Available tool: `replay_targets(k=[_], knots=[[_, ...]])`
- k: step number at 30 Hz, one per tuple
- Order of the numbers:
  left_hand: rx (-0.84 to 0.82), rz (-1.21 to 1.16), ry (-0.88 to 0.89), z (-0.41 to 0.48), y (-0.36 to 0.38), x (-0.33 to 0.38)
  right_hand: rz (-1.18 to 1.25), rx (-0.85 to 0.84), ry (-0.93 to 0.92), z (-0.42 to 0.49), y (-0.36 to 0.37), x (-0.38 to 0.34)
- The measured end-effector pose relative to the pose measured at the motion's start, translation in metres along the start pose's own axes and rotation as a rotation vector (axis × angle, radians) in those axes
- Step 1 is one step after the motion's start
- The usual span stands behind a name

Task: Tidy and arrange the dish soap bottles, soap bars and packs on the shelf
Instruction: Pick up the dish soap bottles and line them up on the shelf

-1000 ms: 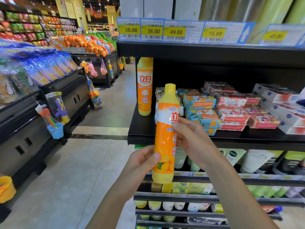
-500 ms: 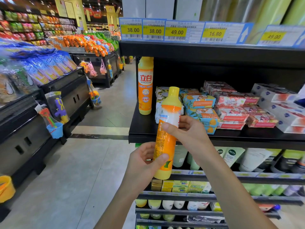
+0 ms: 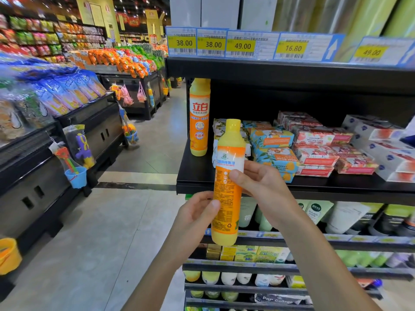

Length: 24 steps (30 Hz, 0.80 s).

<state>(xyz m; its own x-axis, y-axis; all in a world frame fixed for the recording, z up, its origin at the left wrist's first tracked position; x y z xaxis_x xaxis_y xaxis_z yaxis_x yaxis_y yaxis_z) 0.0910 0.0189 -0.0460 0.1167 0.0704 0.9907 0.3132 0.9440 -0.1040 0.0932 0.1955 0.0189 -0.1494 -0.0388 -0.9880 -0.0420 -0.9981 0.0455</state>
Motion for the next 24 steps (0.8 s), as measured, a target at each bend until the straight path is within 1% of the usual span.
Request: replay_targets(k=[3, 5, 7, 10, 12, 15, 18, 21, 24], knots=[[-0.112, -0.043, -0.056, -0.001, -0.001, -0.003, 0.049, -0.036, 0.018, -0.001, -0.001, 0.002], [-0.171, -0.113, -0.097, -0.002, -0.001, -0.004, 0.091, -0.063, 0.029, -0.001, -0.001, 0.002], [-0.196, -0.167, -0.104, -0.001, -0.001, -0.005, 0.114, -0.083, 0.029, -0.001, -0.001, 0.002], [-0.199, -0.132, -0.083, 0.000, -0.003, -0.004, 0.150, -0.121, 0.050, -0.002, 0.001, 0.001], [-0.173, -0.088, -0.055, -0.001, -0.003, -0.002, 0.186, -0.142, 0.073, -0.003, 0.002, -0.001], [-0.110, -0.083, -0.009, -0.001, -0.001, 0.004, 0.191, -0.121, 0.079, -0.004, 0.004, -0.004], [-0.046, -0.057, 0.025, 0.001, 0.002, 0.004, 0.059, -0.063, 0.039, -0.005, 0.008, -0.008], [0.037, -0.017, 0.062, 0.002, 0.003, 0.004, -0.138, 0.051, -0.017, -0.005, 0.011, -0.010], [0.107, 0.020, 0.069, 0.001, 0.006, 0.007, -0.240, 0.105, -0.023, -0.004, 0.012, -0.010]])
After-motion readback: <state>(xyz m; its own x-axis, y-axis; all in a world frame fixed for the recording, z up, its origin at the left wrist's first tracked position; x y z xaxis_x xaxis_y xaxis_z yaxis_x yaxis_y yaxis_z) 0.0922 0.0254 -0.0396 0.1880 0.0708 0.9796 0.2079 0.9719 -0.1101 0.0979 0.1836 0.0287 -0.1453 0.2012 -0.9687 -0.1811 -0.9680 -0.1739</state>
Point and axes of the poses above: each hand's wrist, its own z-axis towards the middle knuckle, its own y-axis out of the palm, x = y × z, the point moved 2 cm from there along z, towards the middle knuckle, and after that the axes turned 4 degrees about z, right-handed, at the moved point
